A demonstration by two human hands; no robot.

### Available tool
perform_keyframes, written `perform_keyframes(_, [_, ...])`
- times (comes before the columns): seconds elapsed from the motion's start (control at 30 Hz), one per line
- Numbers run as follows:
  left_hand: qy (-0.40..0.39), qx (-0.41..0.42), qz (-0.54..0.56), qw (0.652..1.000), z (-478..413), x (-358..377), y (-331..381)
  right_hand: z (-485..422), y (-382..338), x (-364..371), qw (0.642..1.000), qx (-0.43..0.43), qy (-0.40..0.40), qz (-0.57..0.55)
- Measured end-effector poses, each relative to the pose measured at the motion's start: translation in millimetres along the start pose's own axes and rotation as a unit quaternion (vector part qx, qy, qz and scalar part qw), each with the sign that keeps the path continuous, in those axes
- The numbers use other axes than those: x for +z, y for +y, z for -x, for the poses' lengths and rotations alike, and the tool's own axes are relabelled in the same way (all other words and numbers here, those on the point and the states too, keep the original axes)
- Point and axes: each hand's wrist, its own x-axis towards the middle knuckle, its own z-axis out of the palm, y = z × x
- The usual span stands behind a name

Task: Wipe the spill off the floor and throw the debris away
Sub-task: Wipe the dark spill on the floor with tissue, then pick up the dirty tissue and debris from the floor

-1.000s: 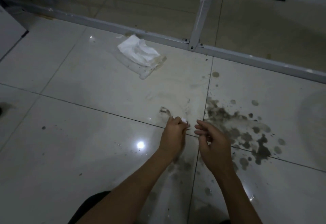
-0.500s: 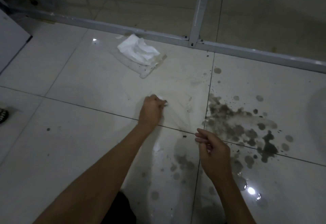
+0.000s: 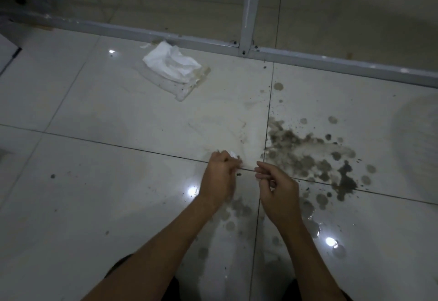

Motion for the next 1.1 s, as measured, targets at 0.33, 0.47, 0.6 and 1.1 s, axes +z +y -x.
perform_keyframes(0.33, [-0.066,-0.143,0.188,0.97,22.9,9.5,29.5,-1.8,-4.8,-13.8,0.999,0.001,0.028,0.018])
perform_keyframes(0.47, [-0.067,-0.298,0.334,0.892,18.0,7.5,25.5,-0.8,-4.0,-14.6,0.999,-0.001,0.03,0.029])
perform_keyframes(0.6, [-0.061,-0.263,0.187,0.944,20.6,6.4,17.5,0.9,-1.5,-11.2,0.999,-0.015,-0.007,0.051])
perform_keyframes(1.1, [-0.048,-0.194,0.069,0.977,44.6,-25.2,-11.7,7.9,-4.1,20.7,0.945,-0.026,-0.232,0.228])
